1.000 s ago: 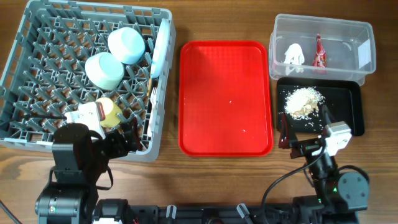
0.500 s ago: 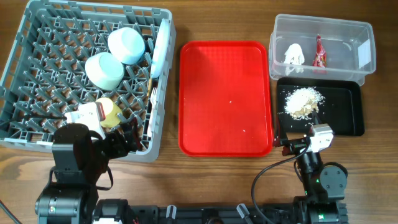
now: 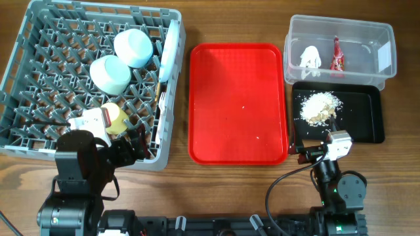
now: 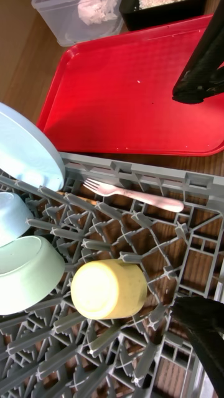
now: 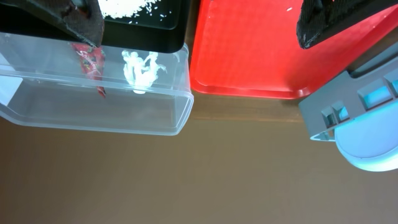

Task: Sort waste into correct bins and load items into the dishwasher rack

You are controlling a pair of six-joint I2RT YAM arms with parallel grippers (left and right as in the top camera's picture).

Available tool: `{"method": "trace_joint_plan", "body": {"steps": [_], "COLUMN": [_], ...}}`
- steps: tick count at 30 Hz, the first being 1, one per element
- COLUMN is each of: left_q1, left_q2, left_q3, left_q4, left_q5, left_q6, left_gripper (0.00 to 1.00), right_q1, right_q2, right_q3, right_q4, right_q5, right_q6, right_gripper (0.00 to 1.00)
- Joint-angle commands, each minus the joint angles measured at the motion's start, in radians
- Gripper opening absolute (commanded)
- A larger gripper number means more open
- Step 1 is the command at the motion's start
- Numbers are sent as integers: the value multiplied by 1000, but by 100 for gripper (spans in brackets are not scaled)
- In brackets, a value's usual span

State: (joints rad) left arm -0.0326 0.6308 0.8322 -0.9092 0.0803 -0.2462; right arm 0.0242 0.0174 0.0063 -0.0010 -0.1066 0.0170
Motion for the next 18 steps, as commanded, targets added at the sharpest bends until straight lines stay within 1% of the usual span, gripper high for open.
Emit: {"method": "trace_joint_plan", "body": {"steps": [1, 2, 4, 6, 7, 10, 12, 14, 16, 17, 18], "left_q1": [3, 3, 3, 3, 3, 3, 5, 5, 12, 14, 15], "left_q2": [-24, -43, -122, -238, -313, -476, -552, -610, -628, -628, -628], "left_q3": [-6, -13, -85, -230, -326, -532, -636, -747, -824, -827, -827], "left_q4": [-3, 4, 58, 167, 257, 480, 616, 791, 913, 913, 930], "left_q5": [-17, -40, -60, -53, -51, -47, -48, -48, -46, -42, -14], "left_q6": [14, 14, 14, 13, 13, 2, 3, 7, 6, 26, 88], "left_gripper": [100, 100, 100, 100, 100, 100, 100, 100, 100, 100, 100], "right_q1": [-5, -5, -5, -5, -5, -5, -5, -5, -5, -5, -5], "right_q2": [-13, -13, -13, -13, -13, -13, -13, -13, -13, -13, -13], "right_q3": [-1, -1, -1, -1, -1, -1, -1, -1, -1, -1, -1], "right_q4": [4, 4, 4, 4, 4, 4, 4, 4, 4, 4, 4], "right_q5": [17, 17, 17, 17, 17, 17, 17, 17, 17, 17, 17], "right_q6": [2, 2, 2, 2, 2, 2, 2, 2, 2, 2, 2], "right_gripper": [100, 100, 100, 100, 100, 100, 100, 100, 100, 100, 100]}}
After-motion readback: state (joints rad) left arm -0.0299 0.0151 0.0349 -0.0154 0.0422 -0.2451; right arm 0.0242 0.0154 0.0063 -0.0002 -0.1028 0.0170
